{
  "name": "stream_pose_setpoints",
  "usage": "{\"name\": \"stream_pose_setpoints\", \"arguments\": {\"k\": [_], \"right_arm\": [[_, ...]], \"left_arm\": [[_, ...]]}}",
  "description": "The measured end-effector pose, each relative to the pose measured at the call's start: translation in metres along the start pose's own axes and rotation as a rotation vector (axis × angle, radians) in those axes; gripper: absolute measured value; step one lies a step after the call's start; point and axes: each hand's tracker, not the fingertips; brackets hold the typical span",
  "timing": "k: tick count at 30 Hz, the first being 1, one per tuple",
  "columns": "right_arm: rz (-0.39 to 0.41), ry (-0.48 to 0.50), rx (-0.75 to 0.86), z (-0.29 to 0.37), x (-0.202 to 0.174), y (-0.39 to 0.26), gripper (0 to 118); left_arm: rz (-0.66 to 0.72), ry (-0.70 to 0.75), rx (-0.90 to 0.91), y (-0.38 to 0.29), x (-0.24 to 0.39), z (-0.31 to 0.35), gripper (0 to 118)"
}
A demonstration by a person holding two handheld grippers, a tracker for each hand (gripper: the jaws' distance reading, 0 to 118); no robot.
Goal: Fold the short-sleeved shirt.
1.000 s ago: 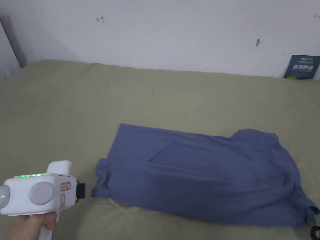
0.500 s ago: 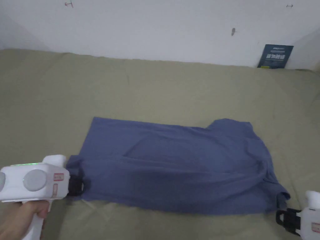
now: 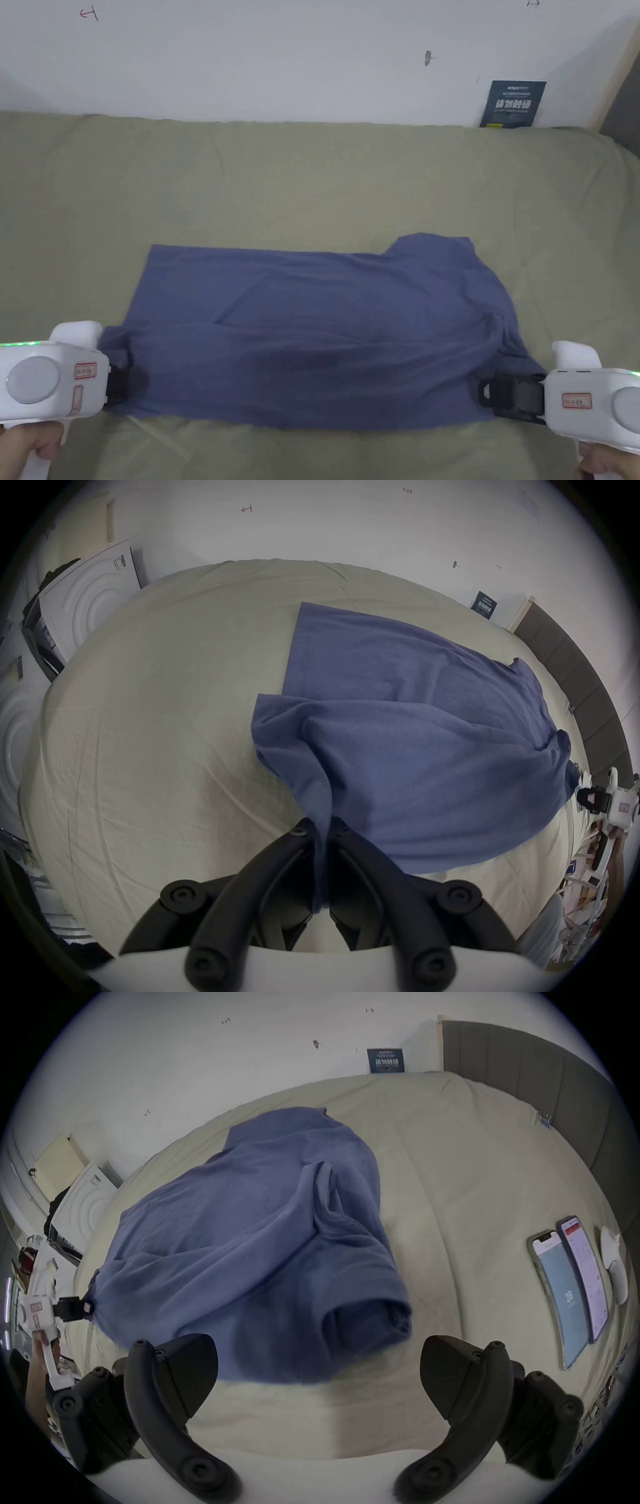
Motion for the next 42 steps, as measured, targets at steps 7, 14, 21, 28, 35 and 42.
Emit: {"name": "stream_pose_setpoints", "arguments": {"k": [7, 14, 21, 28, 35, 42], "right_arm": [[0.093, 0.029, -0.001, -0.007, -0.005, -0.001, 11], [0.108, 0.008, 0.030, 0.032, -0.017, -0.009, 11], [0.083, 0.040, 0.042, 0.067, -0.015, -0.031, 11], [0.079, 0.040, 0.032, 0.102, -0.015, -0.064, 11], [0.040, 0.047, 0.016, 0.103, -0.004, -0.080, 11], [0.052, 0.048, 0.002, 0.128, 0.005, -0.105, 11]], "left_arm": [[0.002, 0.023, 0.007, -0.010, -0.002, -0.003, 5], [0.032, 0.042, 0.017, -0.020, 0.001, 0.020, 5], [0.047, 0.049, 0.023, -0.037, -0.001, 0.045, 5], [0.056, 0.048, 0.021, -0.086, -0.014, 0.066, 5], [0.102, 0.032, 0.017, -0.108, -0.002, 0.078, 5], [0.098, 0.040, 0.005, -0.140, -0.009, 0.091, 5]]}}
